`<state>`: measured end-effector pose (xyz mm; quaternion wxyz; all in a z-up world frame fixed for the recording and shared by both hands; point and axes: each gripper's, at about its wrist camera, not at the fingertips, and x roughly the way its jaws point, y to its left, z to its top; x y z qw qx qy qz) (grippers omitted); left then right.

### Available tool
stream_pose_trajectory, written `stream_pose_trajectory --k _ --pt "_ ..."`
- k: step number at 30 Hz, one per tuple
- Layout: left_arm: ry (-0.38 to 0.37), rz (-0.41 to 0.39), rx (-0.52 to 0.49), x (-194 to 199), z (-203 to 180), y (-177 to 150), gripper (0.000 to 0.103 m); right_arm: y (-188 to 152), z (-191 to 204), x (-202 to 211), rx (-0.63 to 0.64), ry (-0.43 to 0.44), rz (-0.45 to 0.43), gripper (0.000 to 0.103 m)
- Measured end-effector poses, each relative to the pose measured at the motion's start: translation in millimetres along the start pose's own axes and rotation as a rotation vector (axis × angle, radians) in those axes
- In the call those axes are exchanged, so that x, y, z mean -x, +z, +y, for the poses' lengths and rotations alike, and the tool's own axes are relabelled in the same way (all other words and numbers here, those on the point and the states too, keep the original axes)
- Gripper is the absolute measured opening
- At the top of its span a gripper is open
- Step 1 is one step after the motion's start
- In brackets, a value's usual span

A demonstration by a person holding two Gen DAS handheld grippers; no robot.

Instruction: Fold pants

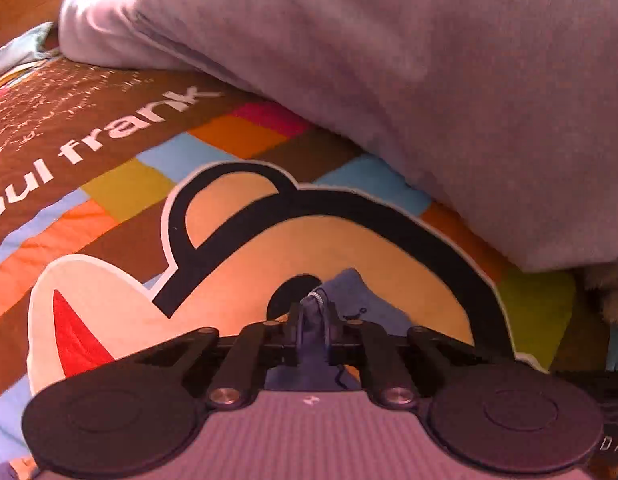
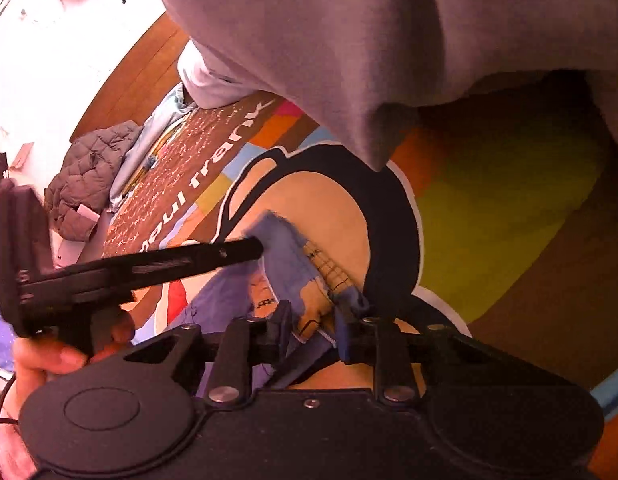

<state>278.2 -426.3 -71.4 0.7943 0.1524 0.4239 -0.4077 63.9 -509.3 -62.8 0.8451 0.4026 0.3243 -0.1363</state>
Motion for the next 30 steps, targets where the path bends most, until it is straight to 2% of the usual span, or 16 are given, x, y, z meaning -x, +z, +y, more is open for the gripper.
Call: stream_pose_trajectory --k 2,5,9,12,13,14,15,16,17,18,20,25,26,27,29,30 --pt "-0.010 -0.052 0.041 9 1 -2 0.003 -1 3 3 0.033 -0.002 -0.020 0.010" --pt "-0.007 -0.106 0.078 17 0 -3 0.003 -4 9 10 0.078 -0.017 -0.069 0.009" --pt "0.017 -0.050 0.066 -1 -7 0 0.004 -4 10 13 0.092 -0.061 -0.109 0.008" --pt "0.035 -0.051 0.087 -1 -6 -2 0.008 -3 8 5 0.094 -0.083 -0.056 0.011" --pt "0.036 -0.057 0.110 5 -4 -3 0.015 -3 8 1 0.096 -0.083 -0.027 0.012" --pt "0.037 -0.067 0.134 13 0 -5 0.035 -2 7 0 0.088 -0.086 -0.022 0.013" --pt "0.041 -0.093 0.167 26 4 -9 0.048 -2 6 2 0.082 -0.087 -0.028 0.015" --pt "0.045 -0.121 0.197 38 10 -15 0.072 -2 7 5 0.088 -0.088 -0.038 0.018" --pt "0.048 -0.150 0.227 53 16 -23 0.082 -2 10 8 0.104 -0.096 -0.055 0.030" --pt "0.049 -0.163 0.247 65 23 -32 0.082 -3 13 11 0.126 -0.108 -0.078 0.051" --pt "0.067 -0.154 0.280 88 37 -54 0.082 -3 21 15 0.190 -0.098 -0.098 0.077" --pt "0.239 -0.063 0.343 134 76 -133 0.084 -16 52 23 0.419 -0.072 -0.149 0.077" --pt "0.268 -0.030 0.368 140 84 -150 0.084 -19 57 22 0.448 -0.046 -0.137 0.081" --pt "0.288 0.005 0.401 145 93 -168 0.084 -21 60 18 0.460 -0.009 -0.094 0.089" --pt "0.257 -0.031 0.413 168 104 -200 0.083 -23 60 2 0.410 0.071 0.056 0.094" --pt "0.255 -0.036 0.413 181 106 -211 0.083 -23 56 -8 0.339 0.098 0.128 0.096"
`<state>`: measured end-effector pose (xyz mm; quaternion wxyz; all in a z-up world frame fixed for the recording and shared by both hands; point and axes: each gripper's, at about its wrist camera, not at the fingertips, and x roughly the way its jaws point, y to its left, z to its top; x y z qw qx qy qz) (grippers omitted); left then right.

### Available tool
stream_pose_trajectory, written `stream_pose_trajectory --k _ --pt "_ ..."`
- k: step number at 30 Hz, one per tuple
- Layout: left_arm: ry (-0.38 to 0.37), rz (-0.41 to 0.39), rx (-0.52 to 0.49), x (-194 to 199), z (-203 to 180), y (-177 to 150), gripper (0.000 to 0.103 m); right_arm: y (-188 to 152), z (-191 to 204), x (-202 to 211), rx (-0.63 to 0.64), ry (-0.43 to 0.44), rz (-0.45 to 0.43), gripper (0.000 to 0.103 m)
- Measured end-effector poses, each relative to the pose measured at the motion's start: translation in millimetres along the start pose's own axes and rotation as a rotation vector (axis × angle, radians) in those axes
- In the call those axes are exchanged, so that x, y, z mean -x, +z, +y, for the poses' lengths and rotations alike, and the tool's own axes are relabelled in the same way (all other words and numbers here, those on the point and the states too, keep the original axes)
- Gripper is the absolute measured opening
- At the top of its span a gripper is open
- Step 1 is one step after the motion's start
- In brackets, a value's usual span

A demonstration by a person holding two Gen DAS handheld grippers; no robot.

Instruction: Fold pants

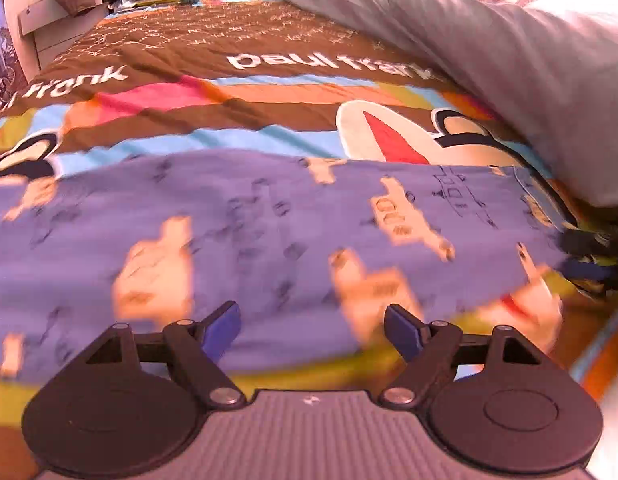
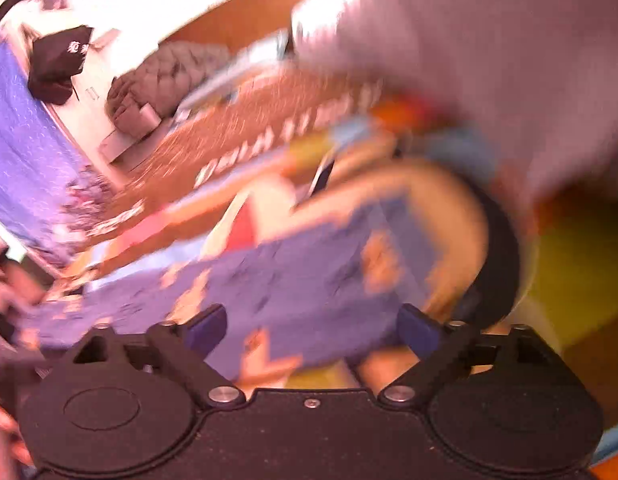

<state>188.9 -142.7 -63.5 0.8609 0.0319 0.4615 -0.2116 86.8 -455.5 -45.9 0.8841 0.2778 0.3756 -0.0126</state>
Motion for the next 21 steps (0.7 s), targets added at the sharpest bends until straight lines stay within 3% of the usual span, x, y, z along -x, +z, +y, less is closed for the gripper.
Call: stream_pose_trajectory --k 1,3,7,11,13,16,19,21 --pt "0.012 0.002 -0.001 11 6 -5 0.086 -2 -7 -8 -0.089 0.031 0.052 0.096" --pt "0.036 0.009 -0.003 32 20 -9 0.088 -3 -10 -9 -0.133 0.030 0.037 0.096" --pt "0.070 -0.051 0.012 69 58 -2 0.089 -10 13 -3 0.006 -0.047 0.002 0.097" --pt "0.113 -0.096 0.074 78 106 26 0.090 -22 48 -8 0.139 0.004 0.005 0.099" --pt "0.120 -0.111 0.084 67 125 52 0.086 -23 76 -20 0.215 0.036 0.006 0.099" --pt "0.102 -0.088 0.121 36 147 87 0.068 -26 124 -40 0.388 0.083 0.020 0.098" --pt "0.070 -0.029 0.162 -3 160 115 0.064 -32 167 -67 0.530 0.142 0.044 0.096" --pt "0.060 0.013 0.153 -27 164 128 0.061 -39 177 -81 0.558 0.172 0.058 0.095"
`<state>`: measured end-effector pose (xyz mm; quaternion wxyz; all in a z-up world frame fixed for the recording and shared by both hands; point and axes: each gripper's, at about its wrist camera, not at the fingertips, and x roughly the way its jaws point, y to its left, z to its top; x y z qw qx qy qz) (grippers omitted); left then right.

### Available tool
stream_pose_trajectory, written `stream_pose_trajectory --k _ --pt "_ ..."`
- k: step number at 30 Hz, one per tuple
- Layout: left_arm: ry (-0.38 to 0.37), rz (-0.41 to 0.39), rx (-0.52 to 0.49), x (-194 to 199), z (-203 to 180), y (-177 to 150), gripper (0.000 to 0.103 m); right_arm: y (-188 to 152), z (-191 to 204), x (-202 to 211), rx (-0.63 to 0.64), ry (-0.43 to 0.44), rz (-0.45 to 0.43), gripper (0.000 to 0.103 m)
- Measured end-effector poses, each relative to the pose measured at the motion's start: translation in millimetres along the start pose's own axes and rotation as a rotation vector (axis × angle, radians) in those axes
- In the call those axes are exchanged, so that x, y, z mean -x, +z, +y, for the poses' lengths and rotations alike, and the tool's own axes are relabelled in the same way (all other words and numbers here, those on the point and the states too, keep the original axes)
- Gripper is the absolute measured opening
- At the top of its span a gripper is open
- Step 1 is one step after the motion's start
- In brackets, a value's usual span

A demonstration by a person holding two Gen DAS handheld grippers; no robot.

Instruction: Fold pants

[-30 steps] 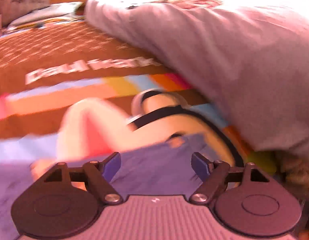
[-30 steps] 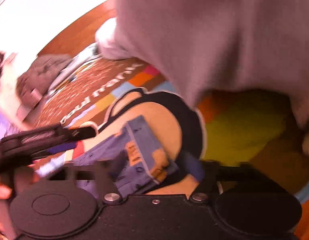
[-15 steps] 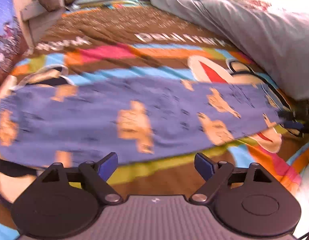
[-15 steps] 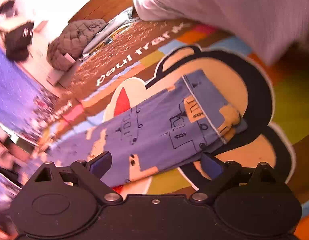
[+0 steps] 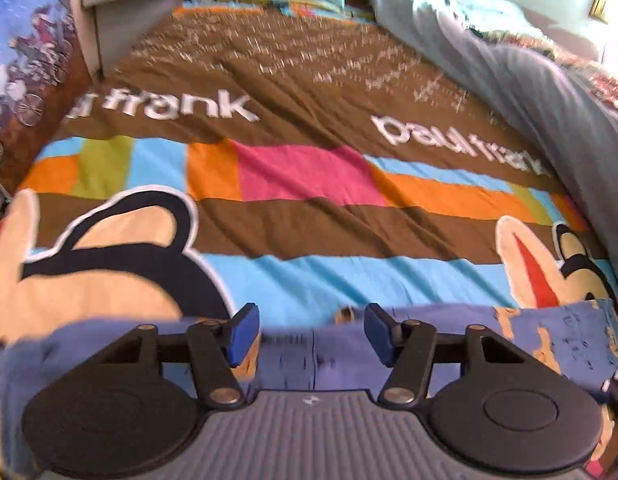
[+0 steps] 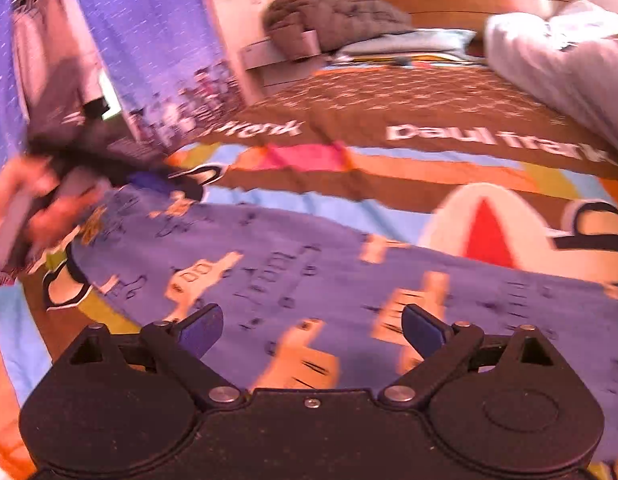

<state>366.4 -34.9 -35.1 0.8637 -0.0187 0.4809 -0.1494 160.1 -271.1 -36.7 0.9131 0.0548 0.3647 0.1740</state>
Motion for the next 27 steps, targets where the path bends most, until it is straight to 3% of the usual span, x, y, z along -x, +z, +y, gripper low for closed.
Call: stream_pose_trajectory --k 4,9,10,12,14,16,21,27 --pt "-0.012 0.108 -0.096 -31 -8 13 0.050 -19 -9 -18 -0.048 0.061 0.060 0.095" --pt "-0.042 0.137 -0.177 -42 -20 13 0.049 -19 -27 -16 -0.162 0.127 0.036 0.096" --pt "-0.040 0.144 -0.189 -45 -22 12 0.044 -20 -28 -16 -0.168 0.133 0.035 0.096" --pt "-0.055 0.164 -0.204 -49 -27 8 0.024 -22 -29 -14 -0.168 0.140 0.035 0.097" --pt "-0.058 0.151 -0.221 -48 -32 4 0.011 -22 -28 -15 -0.162 0.141 0.037 0.098" --pt "-0.039 0.118 -0.232 -45 -37 1 0.008 -22 -26 -16 -0.156 0.140 0.038 0.099" --pt "0.017 0.001 -0.237 -29 -48 4 0.007 -23 -26 -16 -0.155 0.140 0.037 0.099" --pt "0.098 -0.031 -0.227 -62 -53 -15 0.008 -23 -25 -16 -0.149 0.136 0.039 0.099"
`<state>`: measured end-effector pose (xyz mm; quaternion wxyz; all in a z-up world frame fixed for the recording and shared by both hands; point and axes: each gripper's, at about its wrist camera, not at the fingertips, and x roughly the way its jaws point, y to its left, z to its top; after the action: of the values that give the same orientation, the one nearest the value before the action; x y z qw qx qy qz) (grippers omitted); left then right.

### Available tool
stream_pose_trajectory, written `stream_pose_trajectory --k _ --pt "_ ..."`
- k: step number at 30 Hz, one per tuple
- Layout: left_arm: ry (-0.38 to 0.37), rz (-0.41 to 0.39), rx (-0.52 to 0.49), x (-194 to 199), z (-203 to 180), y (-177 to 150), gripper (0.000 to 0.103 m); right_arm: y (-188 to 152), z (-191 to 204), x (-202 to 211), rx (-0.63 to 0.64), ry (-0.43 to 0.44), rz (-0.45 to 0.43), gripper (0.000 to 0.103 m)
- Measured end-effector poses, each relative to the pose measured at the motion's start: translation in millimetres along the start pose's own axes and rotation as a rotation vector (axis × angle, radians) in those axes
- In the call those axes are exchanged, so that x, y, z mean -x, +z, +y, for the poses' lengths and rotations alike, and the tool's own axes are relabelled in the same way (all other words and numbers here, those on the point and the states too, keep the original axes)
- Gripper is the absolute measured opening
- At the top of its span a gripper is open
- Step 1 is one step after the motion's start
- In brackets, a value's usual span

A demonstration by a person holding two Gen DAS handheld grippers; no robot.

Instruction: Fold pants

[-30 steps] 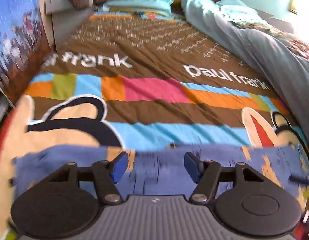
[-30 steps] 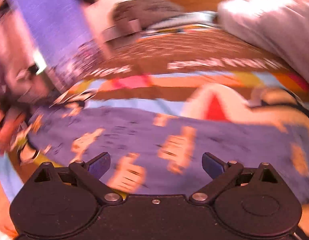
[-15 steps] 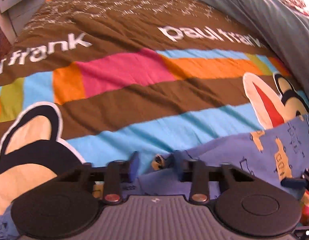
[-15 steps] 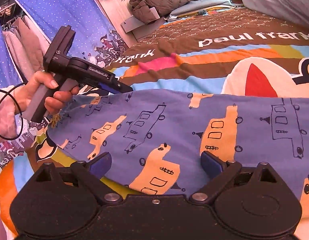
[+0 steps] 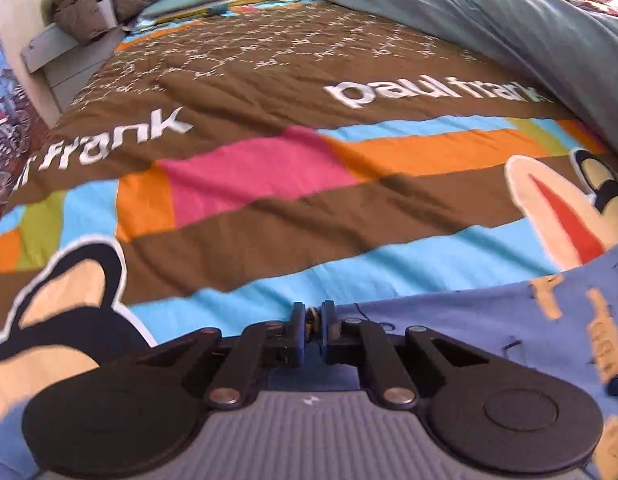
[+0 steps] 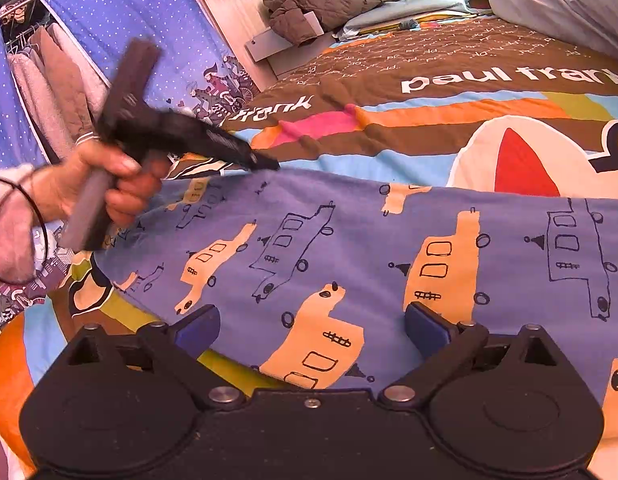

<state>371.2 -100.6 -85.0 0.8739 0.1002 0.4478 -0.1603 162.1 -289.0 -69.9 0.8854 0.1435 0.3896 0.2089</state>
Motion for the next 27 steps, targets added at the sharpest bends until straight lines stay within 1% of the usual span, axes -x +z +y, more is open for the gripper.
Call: stream_pose_trajectory --k 1,2,3,4,5,6,7,8,9,10,11,12,13,14,16,18,20,21,22,23,25,26,27 --pt "0.014 -0.024 0.024 1 0 -3 0.010 0 0 0 -0.002 0.001 -0.001 0.099" --pt "0.030 -0.033 0.060 1 0 -3 0.014 0 -1 1 -0.004 0.002 -0.005 0.099" --pt "0.046 -0.032 0.098 3 -1 -2 0.016 0 -2 4 -0.011 0.002 -0.015 0.099" --pt "0.061 -0.027 0.121 6 -1 -2 0.022 0 -3 8 -0.023 -0.003 -0.031 0.099" --pt "0.076 -0.018 0.133 11 -5 1 0.025 0 -6 14 -0.045 -0.015 -0.054 0.099" --pt "0.080 -0.021 0.128 18 -11 3 0.026 0 -11 24 -0.079 -0.031 -0.082 0.099" --pt "0.070 -0.035 0.107 27 -17 4 0.036 -1 -18 35 -0.120 -0.040 -0.108 0.099" --pt "0.053 -0.060 0.074 37 -27 4 0.063 -3 -26 46 -0.163 -0.050 -0.132 0.099" --pt "0.041 -0.105 0.034 50 -41 3 0.075 -7 -38 63 -0.227 -0.073 -0.169 0.099" --pt "0.035 -0.153 0.001 61 -56 1 0.083 -13 -48 79 -0.287 -0.100 -0.207 0.099" --pt "0.025 -0.185 -0.027 68 -71 0 0.084 -20 -60 96 -0.351 -0.133 -0.248 0.099" --pt "-0.007 -0.202 -0.058 73 -89 1 0.084 -29 -72 114 -0.425 -0.164 -0.299 0.098" --pt "-0.059 -0.203 -0.077 74 -108 3 0.084 -40 -85 132 -0.508 -0.182 -0.363 0.096" --pt "-0.114 -0.195 -0.080 73 -126 6 0.084 -52 -97 149 -0.602 -0.187 -0.425 0.093" --pt "-0.202 -0.166 -0.078 66 -165 16 0.084 -73 -119 172 -0.762 -0.194 -0.501 0.088" --pt "-0.248 -0.154 -0.099 56 -205 26 0.084 -90 -131 187 -0.868 -0.235 -0.541 0.081" --pt "-0.259 -0.154 -0.145 44 -242 35 0.084 -98 -141 198 -0.944 -0.263 -0.580 0.080" --pt "-0.255 -0.142 -0.172 35 -259 39 0.084 -98 -147 201 -0.955 -0.269 -0.581 0.079" --pt "-0.252 -0.121 -0.196 26 -273 41 0.084 -96 -151 202 -0.949 -0.283 -0.562 0.078" --pt "-0.251 -0.096 -0.223 16 -286 42 0.083 -94 -154 201 -0.943 -0.295 -0.551 0.075" --pt "-0.220 -0.041 -0.288 -3 -311 36 0.082 -94 -162 198 -0.965 -0.301 -0.531 0.066" --pt "-0.196 -0.025 -0.323 -10 -317 31 0.083 -95 -166 194 -0.988 -0.293 -0.509 0.054" --pt "-0.172 -0.037 -0.344 -13 -323 28 0.084 -96 -170 190 -1.011 -0.291 -0.483 0.044"
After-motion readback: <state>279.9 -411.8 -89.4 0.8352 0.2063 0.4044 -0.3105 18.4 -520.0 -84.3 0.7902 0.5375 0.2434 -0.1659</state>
